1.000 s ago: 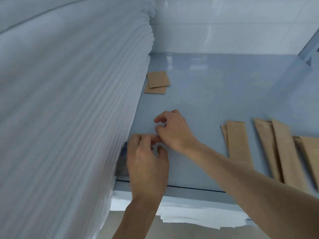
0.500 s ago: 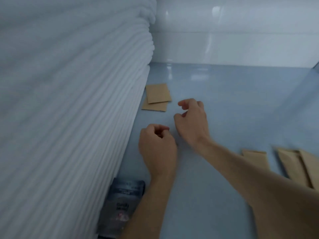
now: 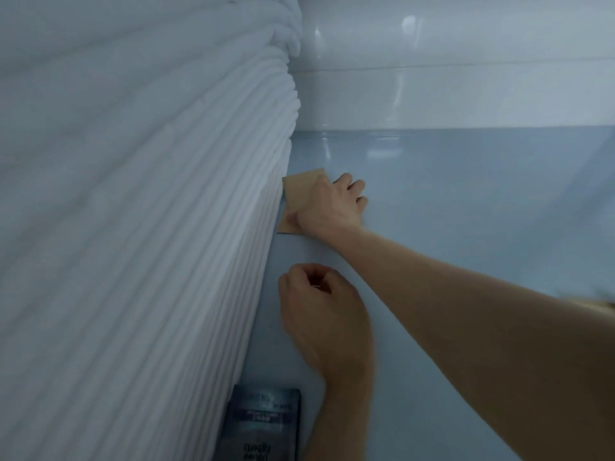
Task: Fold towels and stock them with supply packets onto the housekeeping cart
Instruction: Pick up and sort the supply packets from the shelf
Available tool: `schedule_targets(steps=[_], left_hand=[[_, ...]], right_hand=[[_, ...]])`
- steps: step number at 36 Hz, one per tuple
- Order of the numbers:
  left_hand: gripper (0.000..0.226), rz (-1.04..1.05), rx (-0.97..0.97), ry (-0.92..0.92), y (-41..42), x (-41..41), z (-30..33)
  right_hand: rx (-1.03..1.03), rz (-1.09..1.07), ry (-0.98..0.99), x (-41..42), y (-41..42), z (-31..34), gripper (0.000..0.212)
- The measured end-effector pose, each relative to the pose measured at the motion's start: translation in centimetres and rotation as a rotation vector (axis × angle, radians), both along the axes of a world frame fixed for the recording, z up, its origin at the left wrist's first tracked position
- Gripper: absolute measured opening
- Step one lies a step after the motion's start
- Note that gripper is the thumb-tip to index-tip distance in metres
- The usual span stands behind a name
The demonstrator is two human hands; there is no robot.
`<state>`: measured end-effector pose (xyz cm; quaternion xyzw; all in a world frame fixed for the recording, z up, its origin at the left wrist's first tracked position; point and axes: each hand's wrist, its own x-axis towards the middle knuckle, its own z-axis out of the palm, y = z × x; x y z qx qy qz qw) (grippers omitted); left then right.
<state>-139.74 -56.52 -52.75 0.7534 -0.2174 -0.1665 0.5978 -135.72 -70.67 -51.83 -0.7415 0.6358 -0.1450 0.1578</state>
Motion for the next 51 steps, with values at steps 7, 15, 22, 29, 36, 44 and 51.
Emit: schedule_targets(steps=[7,15,22,29,36,44,51], left_hand=[[0.015,0.0,-0.022,0.017,0.2,-0.1,-0.4],[0.014,-0.021,-0.075,0.045,0.1,0.1,-0.6],[0.024,-0.127,0.009,0.065,0.9,-0.5,0.3],[0.012,-0.394,-0.055,0.253,3.8,-3.2,1.8],[0.014,-0.431,-0.133,0.405,6.8,-4.1,1.3],[0.013,-0.443,-0.141,0.362,8.3,-3.7,1.3],[0.025,-0.483,-0.106,0.388,9.6,-3.3,1.7]], right_hand=[[0.049,0.107,-0.034,-1.0,0.6,1.9,0.06],[0.179,-0.079,-0.442,-8.9,2.9,2.1,0.091],[0.256,-0.187,-0.939,-14.6,7.4,1.8,0.077],[0.274,-0.169,-1.051,-17.0,10.8,3.5,0.034],[0.172,-0.338,-1.123,-21.1,12.5,4.4,0.013],[0.385,-0.134,-1.007,-22.1,14.9,3.6,0.006],[0.329,-0.043,-0.728,-21.1,16.8,3.4,0.009]])
